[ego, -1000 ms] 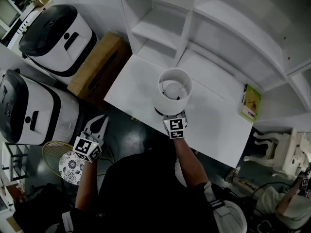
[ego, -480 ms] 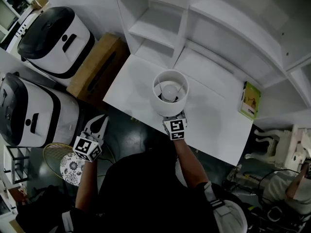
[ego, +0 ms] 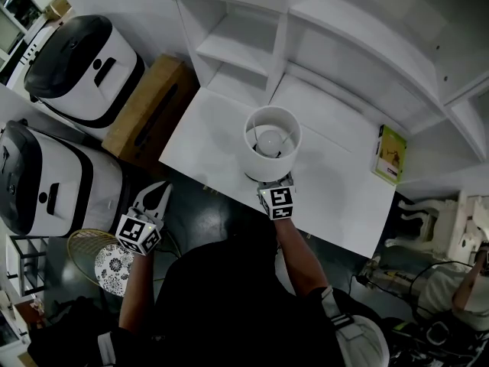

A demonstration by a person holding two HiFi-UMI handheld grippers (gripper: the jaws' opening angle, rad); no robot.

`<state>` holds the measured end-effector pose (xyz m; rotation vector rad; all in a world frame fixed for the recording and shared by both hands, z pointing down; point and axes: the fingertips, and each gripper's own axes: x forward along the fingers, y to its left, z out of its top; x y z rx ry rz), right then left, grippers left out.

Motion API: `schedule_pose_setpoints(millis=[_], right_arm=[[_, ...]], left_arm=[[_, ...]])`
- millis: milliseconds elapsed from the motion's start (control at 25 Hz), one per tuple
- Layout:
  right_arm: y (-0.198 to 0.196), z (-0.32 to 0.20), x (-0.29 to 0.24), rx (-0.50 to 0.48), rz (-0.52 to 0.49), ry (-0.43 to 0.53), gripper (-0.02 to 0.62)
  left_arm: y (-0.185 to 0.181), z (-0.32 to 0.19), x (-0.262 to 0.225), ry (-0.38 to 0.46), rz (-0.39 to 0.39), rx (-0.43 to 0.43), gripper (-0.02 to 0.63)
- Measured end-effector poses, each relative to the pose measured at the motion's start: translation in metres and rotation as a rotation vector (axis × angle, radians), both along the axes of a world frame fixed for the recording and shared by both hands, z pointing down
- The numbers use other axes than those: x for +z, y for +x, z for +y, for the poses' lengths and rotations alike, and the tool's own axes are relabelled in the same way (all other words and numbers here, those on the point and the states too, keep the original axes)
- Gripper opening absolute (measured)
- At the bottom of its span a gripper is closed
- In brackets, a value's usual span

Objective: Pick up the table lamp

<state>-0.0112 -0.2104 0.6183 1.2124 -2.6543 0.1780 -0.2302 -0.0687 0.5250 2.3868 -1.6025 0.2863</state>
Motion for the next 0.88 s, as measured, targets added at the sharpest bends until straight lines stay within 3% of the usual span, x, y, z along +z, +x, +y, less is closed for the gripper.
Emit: schedule_pose_setpoints(millis=[880], right_arm=[[0.021,-0.004,-0.073,0.014,-0.077,0.052,0.123]], left_arm=[[0.020,-0.021,-0.004,0.053,0.048,0.050,0.011]])
